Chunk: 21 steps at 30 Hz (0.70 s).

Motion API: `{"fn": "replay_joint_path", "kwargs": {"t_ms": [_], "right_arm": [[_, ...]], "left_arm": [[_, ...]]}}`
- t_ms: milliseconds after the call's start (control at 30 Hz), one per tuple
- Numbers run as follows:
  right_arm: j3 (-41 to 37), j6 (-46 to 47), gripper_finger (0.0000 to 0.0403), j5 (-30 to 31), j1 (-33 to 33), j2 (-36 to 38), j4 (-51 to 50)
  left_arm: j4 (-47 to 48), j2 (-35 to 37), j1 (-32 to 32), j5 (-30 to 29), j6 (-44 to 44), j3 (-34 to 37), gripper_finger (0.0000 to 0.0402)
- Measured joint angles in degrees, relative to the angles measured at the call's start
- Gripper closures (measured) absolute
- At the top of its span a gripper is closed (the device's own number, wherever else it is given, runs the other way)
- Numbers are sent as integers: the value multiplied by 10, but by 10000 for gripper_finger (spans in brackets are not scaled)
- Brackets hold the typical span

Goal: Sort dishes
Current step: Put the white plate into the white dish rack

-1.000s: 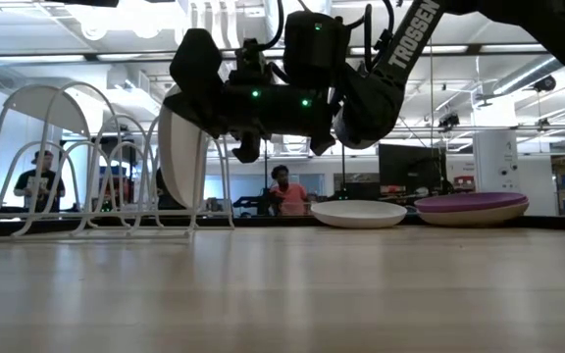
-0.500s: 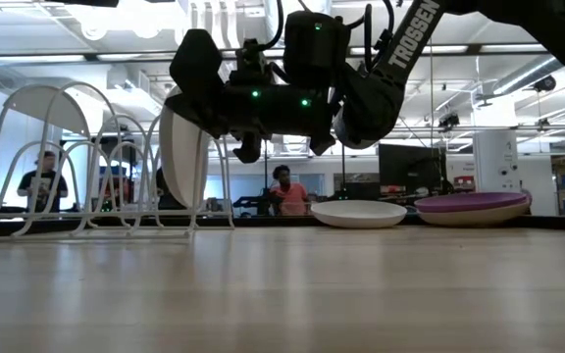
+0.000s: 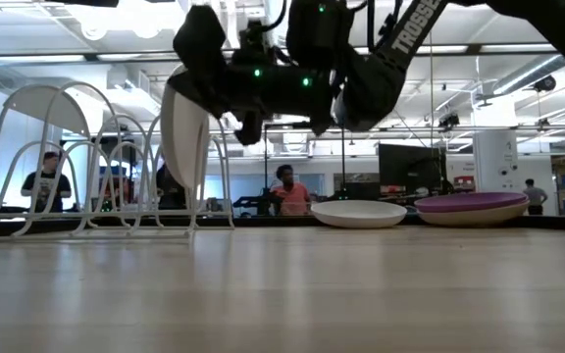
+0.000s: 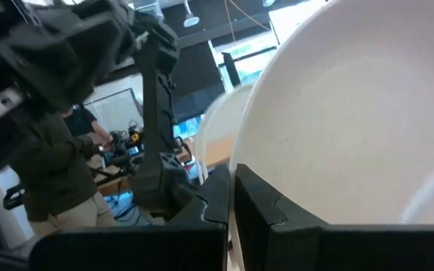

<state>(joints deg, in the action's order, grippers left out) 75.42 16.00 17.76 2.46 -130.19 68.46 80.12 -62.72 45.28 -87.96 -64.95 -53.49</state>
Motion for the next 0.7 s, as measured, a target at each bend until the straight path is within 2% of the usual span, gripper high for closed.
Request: {"fn": "replay_joint_path", "kwargs": {"t_ms": [133,467,700], "right_arm": [[-1,-18,403,-1,0,26,-35],[0,-84,403,-14,0,70,-35],[0,-97,403,-14,0,83,-45]], "left_arm": [[0,0,0,0,2,0,402],[-1,0,0,0,2,0,401],[0,0,0,0,2,0,401]]}}
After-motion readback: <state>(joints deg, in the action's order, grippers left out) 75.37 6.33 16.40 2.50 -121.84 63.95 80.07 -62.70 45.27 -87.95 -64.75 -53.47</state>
